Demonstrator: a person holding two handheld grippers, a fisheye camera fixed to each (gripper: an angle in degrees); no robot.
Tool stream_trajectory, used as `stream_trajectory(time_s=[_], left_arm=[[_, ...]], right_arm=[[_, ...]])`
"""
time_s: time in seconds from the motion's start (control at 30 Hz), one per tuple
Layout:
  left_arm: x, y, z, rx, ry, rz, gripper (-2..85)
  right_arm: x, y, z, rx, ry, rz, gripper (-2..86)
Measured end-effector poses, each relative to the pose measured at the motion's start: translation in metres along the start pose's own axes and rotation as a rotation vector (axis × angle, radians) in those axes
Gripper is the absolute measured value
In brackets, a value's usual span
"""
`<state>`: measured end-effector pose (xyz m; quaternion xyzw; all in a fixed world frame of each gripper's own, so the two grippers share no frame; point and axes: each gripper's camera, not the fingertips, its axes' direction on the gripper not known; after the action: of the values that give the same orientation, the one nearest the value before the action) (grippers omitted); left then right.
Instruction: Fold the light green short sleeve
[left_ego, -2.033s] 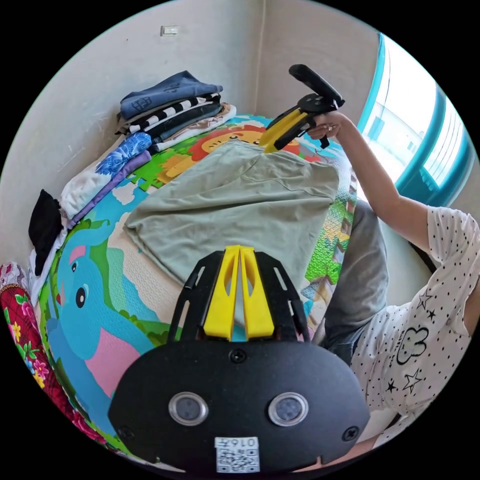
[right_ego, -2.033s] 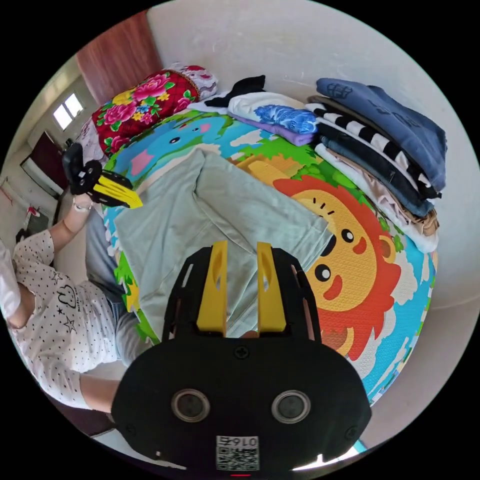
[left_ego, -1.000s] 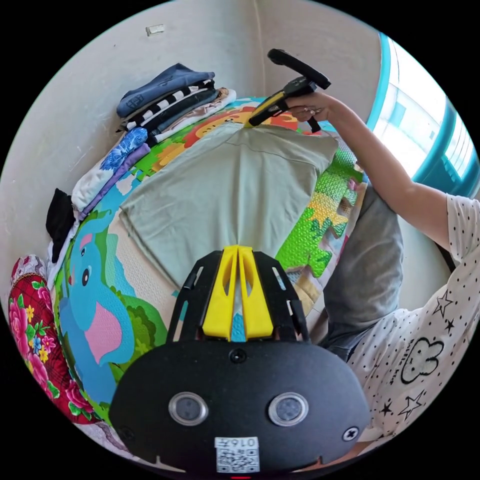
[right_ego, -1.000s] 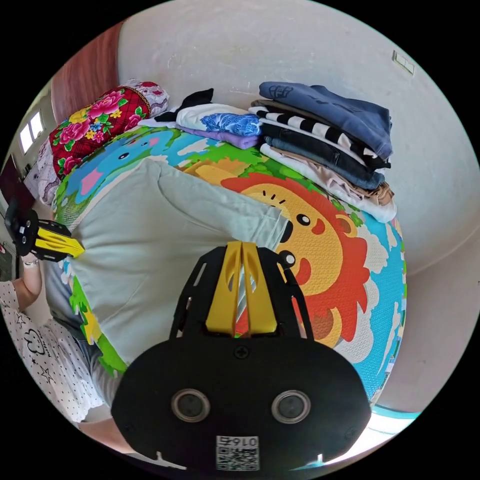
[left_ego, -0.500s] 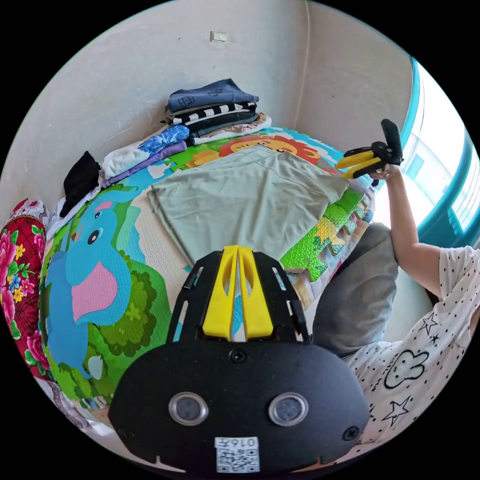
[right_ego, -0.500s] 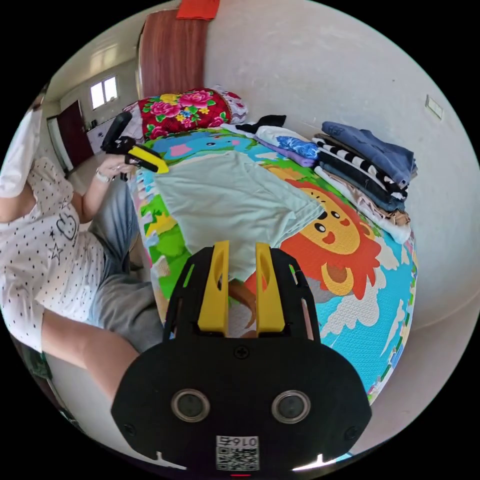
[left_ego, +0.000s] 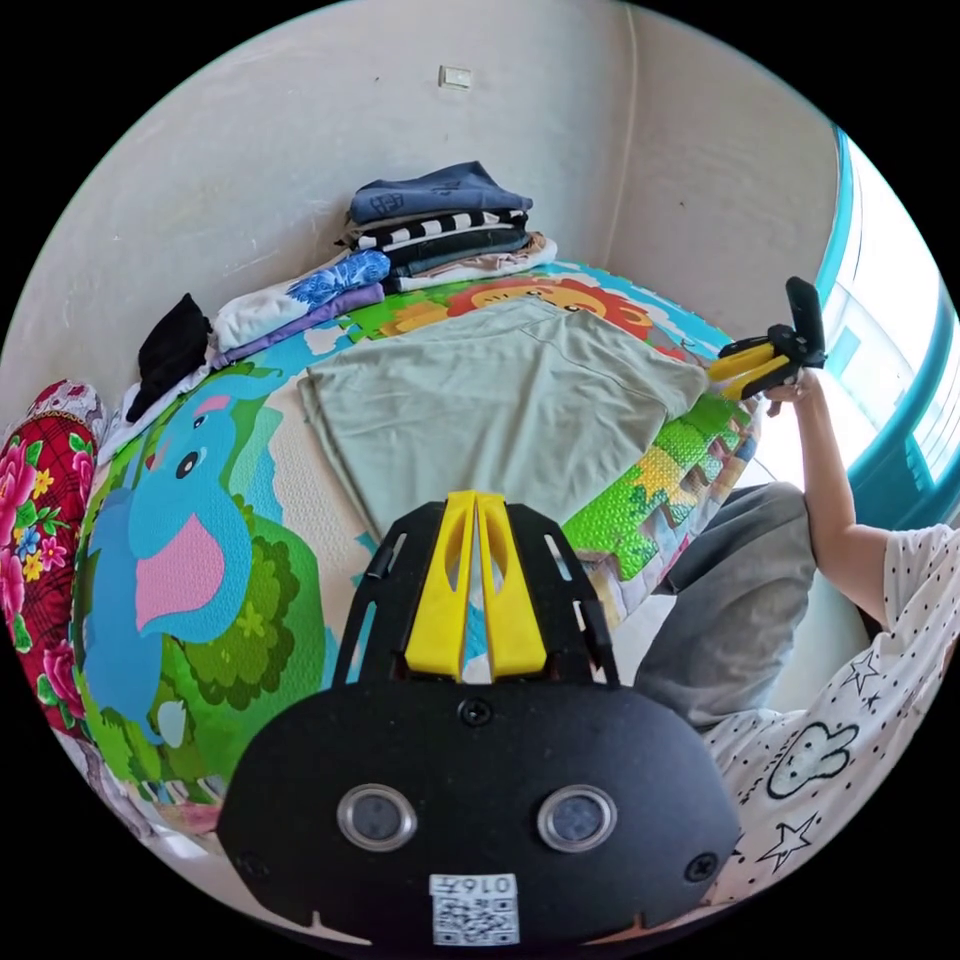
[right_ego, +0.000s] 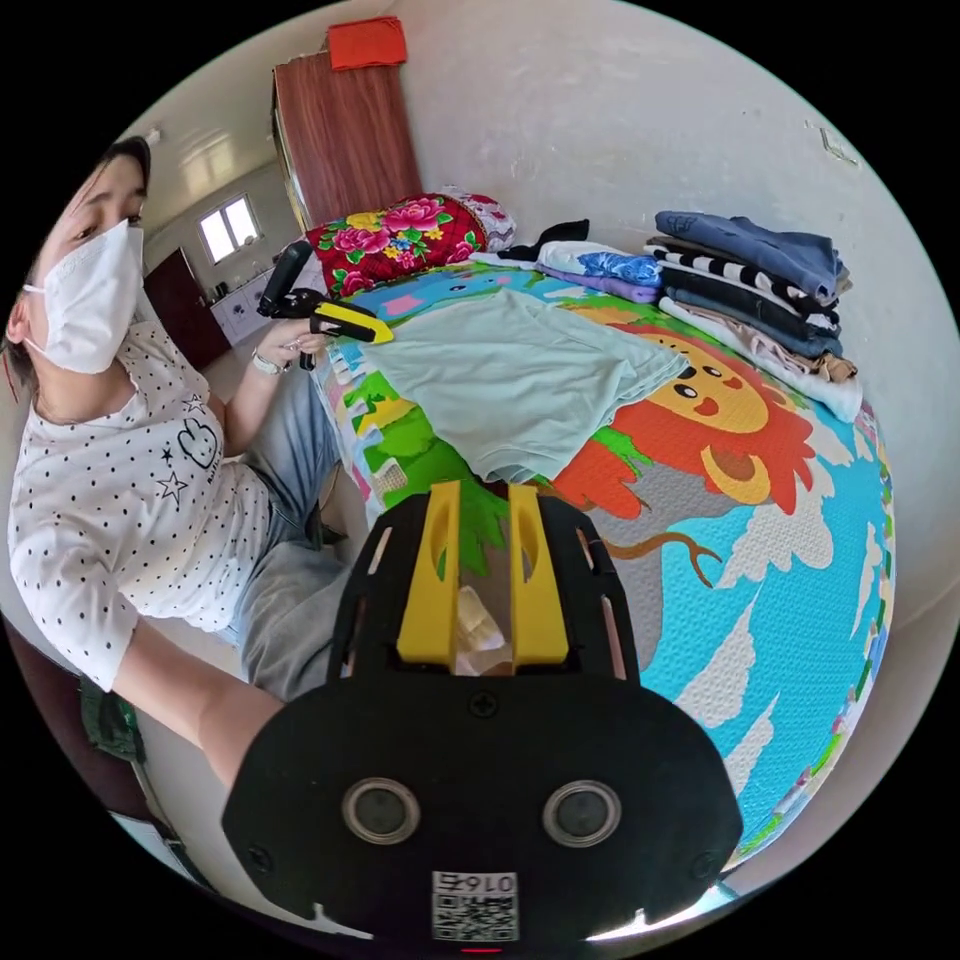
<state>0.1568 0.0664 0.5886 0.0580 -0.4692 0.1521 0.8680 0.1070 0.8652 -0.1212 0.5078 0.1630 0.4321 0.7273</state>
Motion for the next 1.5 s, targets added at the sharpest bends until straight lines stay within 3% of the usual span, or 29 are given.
stream_trajectory(time_s=[0.23,0.43,0.63,0.77,0.87,1.13,1.3,1.37,1.5], left_arm=[[-0.007,0.003,0.003,-0.031,-0.026,-0.006,-1.0],[-0.024,0.006,-0.004,-0.027,0.035,-0.004,-1.0],[-0.033,0.010,-0.018,-0.027,0.055,-0.024,-1.0],[-0.045,0.019,-0.052,0.064,-0.067,-0.109,-1.0],[-0.056,0.020,-0.062,0.096,-0.045,-0.147,-1.0],[-0.054,0.025,-0.050,-0.022,-0.110,-0.105,-1.0],[-0.054,0.026,-0.067,-0.073,-0.099,-0.007,-0.9],[-0.063,0.024,-0.077,-0.081,-0.064,0.026,-0.8],[-0.099,0.015,-0.100,-0.055,0.022,0.073,0.1]], right_arm=[[0.008,-0.036,-0.005,-0.002,-0.059,-0.024,1.2],[0.007,-0.030,-0.040,-0.004,0.049,-0.041,0.0],[0.017,-0.044,-0.057,-0.051,0.018,0.006,-0.3],[-0.001,-0.065,-0.105,0.058,0.139,0.000,-0.4],[-0.015,-0.105,-0.126,0.126,0.173,-0.013,-0.4],[-0.033,-0.210,-0.086,-0.214,0.150,-0.147,-0.4],[-0.026,-0.233,-0.116,-0.273,0.082,-0.165,-0.3],[-0.031,-0.254,-0.144,-0.176,0.177,-0.167,-0.1],[-0.033,-0.317,-0.190,0.081,0.171,-0.091,0.9]])
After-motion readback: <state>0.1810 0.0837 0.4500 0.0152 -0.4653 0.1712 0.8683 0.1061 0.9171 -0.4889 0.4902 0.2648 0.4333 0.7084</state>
